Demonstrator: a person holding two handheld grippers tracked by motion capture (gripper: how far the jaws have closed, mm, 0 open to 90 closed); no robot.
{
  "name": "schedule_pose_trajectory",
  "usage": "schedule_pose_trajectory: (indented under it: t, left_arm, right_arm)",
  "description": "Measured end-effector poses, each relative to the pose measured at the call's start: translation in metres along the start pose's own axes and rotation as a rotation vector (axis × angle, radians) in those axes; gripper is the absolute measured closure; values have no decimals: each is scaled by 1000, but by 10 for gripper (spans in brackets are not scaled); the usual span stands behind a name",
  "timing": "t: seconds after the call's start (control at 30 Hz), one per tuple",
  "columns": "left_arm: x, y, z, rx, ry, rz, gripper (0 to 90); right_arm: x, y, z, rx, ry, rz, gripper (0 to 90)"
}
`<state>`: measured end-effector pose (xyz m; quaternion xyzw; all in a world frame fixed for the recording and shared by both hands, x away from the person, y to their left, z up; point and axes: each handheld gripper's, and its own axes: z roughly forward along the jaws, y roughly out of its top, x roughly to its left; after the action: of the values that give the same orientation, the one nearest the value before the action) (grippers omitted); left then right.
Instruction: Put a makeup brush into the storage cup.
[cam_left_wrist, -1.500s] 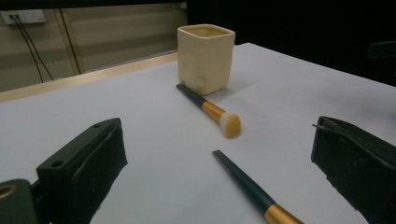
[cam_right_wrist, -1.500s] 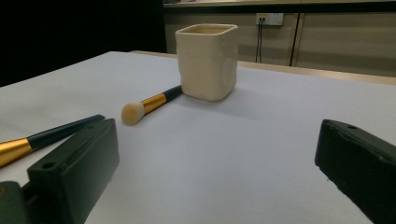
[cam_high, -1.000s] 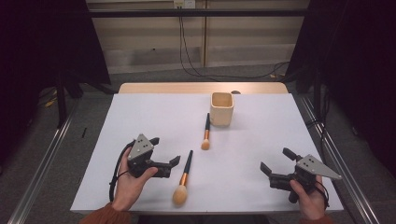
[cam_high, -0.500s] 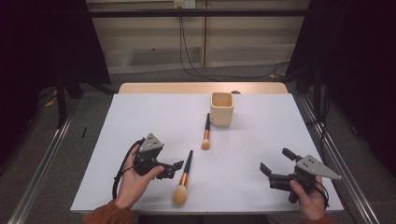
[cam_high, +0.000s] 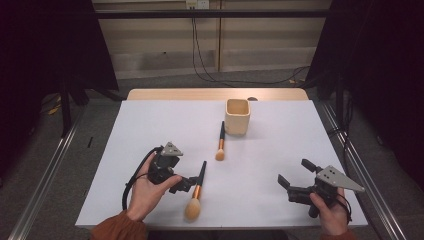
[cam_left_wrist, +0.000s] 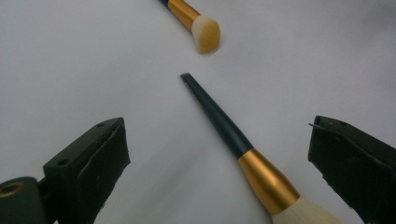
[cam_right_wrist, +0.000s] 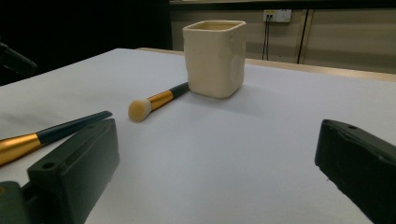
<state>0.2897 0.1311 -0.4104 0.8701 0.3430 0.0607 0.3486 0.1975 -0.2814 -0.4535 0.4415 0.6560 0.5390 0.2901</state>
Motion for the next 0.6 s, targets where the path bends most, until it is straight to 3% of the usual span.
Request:
schedule_pose_trajectory:
  t: [0.13, 0.2, 0.27, 0.6]
  left_arm:
    - [-1, 1, 4, 79, 30, -39, 58]
    - [-2, 0, 5, 96, 39, -54, 65]
    - [1, 0, 8, 135, 32, -72, 66]
    - [-2, 5, 13, 235, 46, -82, 61]
  right_arm:
    - [0, 0, 0, 0, 4, -1, 0]
    - [0, 0, 0, 2, 5, -2, 0]
    - [0, 0, 0, 5, 5, -1, 0]
    - [1, 0, 0, 7, 10, -10, 0]
